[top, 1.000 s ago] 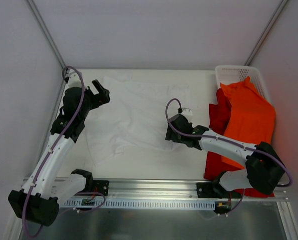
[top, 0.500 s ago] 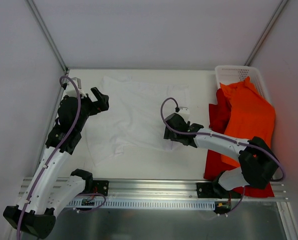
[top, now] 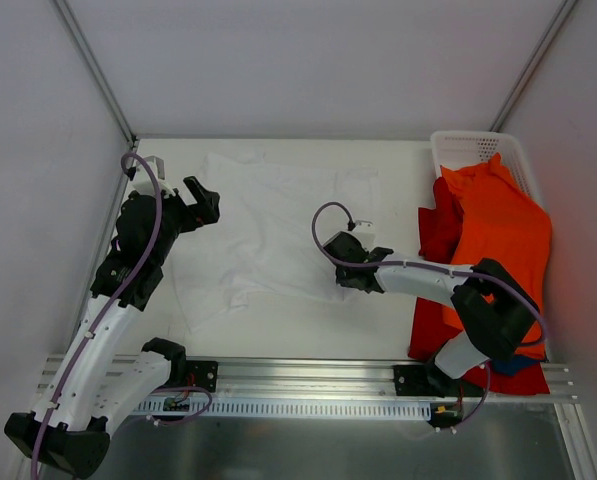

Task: Fold and stack the t-shirts
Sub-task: Grap the side of the flattened tshirt closest away from the robot with both arms

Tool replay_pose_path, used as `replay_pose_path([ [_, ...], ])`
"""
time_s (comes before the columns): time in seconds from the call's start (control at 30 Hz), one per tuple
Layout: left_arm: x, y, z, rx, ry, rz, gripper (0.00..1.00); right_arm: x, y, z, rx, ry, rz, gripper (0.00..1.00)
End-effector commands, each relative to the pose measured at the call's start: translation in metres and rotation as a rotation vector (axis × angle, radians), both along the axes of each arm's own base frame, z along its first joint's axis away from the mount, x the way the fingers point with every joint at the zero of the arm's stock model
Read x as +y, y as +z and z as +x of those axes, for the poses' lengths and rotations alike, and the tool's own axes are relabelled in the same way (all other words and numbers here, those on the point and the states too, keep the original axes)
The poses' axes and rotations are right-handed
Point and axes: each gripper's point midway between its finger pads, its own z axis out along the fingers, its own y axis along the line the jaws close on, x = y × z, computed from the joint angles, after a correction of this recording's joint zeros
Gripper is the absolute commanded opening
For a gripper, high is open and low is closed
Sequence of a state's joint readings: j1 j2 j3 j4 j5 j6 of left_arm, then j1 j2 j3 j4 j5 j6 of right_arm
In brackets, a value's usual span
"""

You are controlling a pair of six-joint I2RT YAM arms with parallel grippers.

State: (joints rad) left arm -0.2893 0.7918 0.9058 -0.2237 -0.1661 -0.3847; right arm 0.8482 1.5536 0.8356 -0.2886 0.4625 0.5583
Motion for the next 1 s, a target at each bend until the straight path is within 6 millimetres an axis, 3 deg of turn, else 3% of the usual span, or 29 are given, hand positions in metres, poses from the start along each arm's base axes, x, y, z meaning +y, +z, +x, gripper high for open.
replay_pose_path([
  [0.0, -0.001, 0.014, -0.002, -0.044, -0.006, 0.004, 0.99, -0.001, -0.006, -0.001, -0.001, -0.021, 0.002, 0.00],
  [0.27, -0.002, 0.012, -0.001, -0.035, -0.012, 0.004, 0.99, -0.020, 0.000, -0.015, -0.017, -0.049, 0.004, 0.00],
  [0.57, -0.011, 0.000, -0.005, 0.015, -0.031, -0.049, 0.99, -0.054, 0.037, -0.040, -0.108, -0.114, 0.023, 0.00],
  [0.63, -0.015, -0.012, -0.009, 0.055, -0.048, -0.074, 0.99, -0.058, 0.049, -0.044, -0.139, -0.124, 0.054, 0.00],
  [0.83, -0.036, -0.072, -0.026, 0.222, -0.104, -0.201, 0.99, -0.073, 0.053, -0.058, -0.158, -0.138, 0.064, 0.00],
  [0.97, -0.042, -0.132, -0.049, 0.439, -0.090, -0.261, 0.99, -0.079, 0.040, -0.065, -0.139, -0.147, 0.048, 0.00],
])
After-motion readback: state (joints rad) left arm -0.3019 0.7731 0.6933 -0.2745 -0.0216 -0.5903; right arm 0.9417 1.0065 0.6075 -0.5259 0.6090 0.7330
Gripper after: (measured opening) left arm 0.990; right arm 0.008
